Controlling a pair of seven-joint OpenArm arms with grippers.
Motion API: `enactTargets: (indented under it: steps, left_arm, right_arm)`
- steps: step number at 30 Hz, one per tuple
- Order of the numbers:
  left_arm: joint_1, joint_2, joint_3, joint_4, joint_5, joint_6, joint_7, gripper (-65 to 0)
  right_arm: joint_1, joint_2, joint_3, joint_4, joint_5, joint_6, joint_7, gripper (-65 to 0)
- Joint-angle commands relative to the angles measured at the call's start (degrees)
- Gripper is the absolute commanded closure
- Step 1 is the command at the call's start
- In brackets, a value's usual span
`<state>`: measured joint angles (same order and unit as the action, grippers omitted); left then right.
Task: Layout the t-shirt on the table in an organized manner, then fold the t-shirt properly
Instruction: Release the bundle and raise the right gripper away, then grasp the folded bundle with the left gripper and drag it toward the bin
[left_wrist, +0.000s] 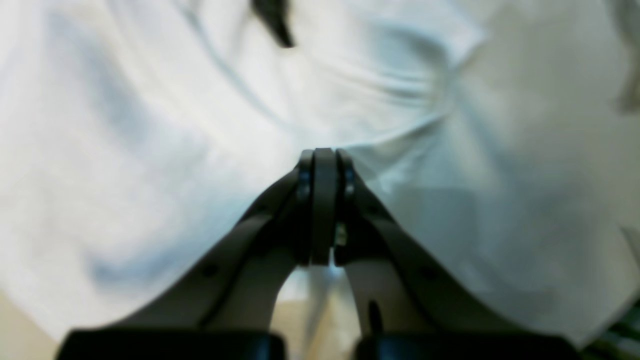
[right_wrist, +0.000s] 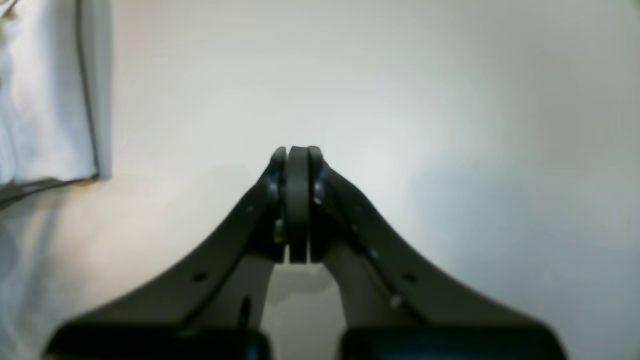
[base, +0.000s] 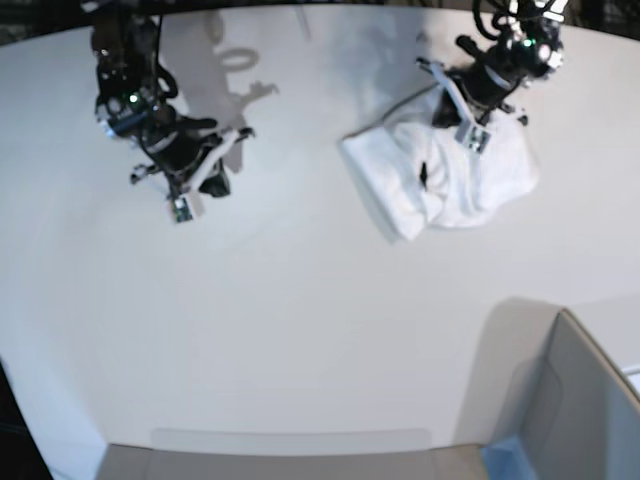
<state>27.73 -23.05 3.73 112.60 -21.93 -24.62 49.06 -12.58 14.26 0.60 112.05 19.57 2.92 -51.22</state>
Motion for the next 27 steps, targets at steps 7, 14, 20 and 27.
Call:
enactTargets:
  steps: [7, 14, 20, 27]
  left_arm:
    - [-9.9, 4.2, 9.8, -9.6, 4.5, -0.4, 1.5, 0.0]
    - [-19.7, 11.5, 4.9, -19.8, 4.5, -0.4, 1.3, 0.0]
    - [-28.5, 15.5, -13.0, -32.9, 4.5, -0.4, 1.1, 0.0]
    - [-33.7, 14.8, -23.7, -43.9, 4.6, -0.4, -6.6, 0.0]
  right_arm:
    - [-0.2, 0.4, 0.3, 1.7, 0.3, 0.4, 1.3, 0.0]
    - [-0.9, 0.5, 0.3, 1.7, 0.3, 0.4, 1.3, 0.0]
    - [-2.3, 2.7, 0.4, 2.1, 0.3, 0.4, 1.3, 0.0]
    - [-3.5, 2.6, 2.7, 2.9, 0.3, 0.4, 1.3, 0.0]
